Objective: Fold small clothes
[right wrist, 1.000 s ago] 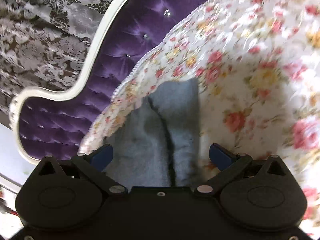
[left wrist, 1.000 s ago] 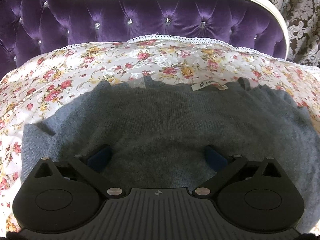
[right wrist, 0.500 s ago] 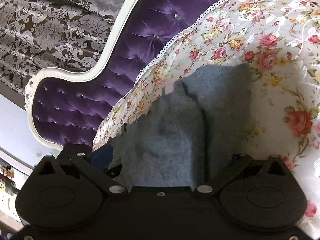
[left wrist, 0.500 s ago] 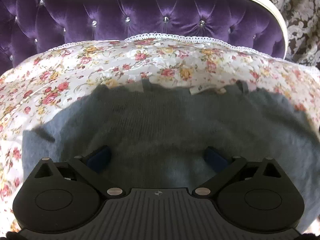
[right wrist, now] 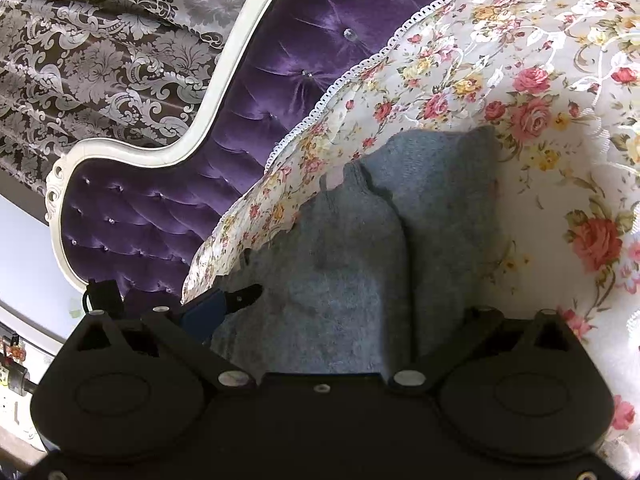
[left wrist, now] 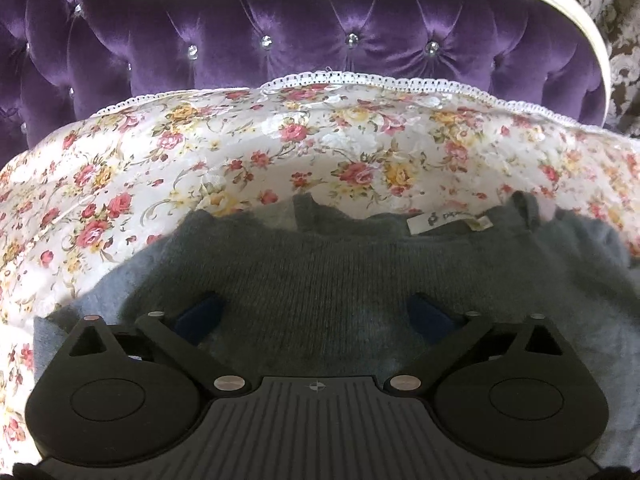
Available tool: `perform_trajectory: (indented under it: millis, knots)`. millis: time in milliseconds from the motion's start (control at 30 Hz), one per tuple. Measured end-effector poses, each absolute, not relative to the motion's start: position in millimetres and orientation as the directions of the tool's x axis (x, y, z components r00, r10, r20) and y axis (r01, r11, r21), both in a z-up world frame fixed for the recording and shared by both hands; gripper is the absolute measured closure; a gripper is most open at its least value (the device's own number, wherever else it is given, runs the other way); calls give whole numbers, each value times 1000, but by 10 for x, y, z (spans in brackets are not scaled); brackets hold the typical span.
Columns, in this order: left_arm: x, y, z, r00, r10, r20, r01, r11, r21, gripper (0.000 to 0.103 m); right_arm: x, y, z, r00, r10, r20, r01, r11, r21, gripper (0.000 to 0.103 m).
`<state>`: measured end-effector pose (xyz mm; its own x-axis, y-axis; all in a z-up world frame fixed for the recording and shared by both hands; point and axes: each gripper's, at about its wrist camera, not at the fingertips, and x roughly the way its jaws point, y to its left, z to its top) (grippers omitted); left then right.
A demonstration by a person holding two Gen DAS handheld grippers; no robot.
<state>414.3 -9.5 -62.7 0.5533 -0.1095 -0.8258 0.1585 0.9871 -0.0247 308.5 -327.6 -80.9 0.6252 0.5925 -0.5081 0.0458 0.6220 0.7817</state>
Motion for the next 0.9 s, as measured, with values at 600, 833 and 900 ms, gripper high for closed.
perform_trajectory:
  millis: [600,833,900]
  knots:
    - [2766,655,-154,689,-63,-722,103,995,13,10,3012,-3102,-754,620,553,-556,-42,731,681,1]
    - [2827,963,-219,671,-72,-738,79,997,-25,10,2952,-2920,-663,629,428,-649,-41,852,522,25]
    - [2892,1078,-238,652,-82,-753,47,997,-68,10,2959,-2921,-641,623,392,-677,-13,871,492,37]
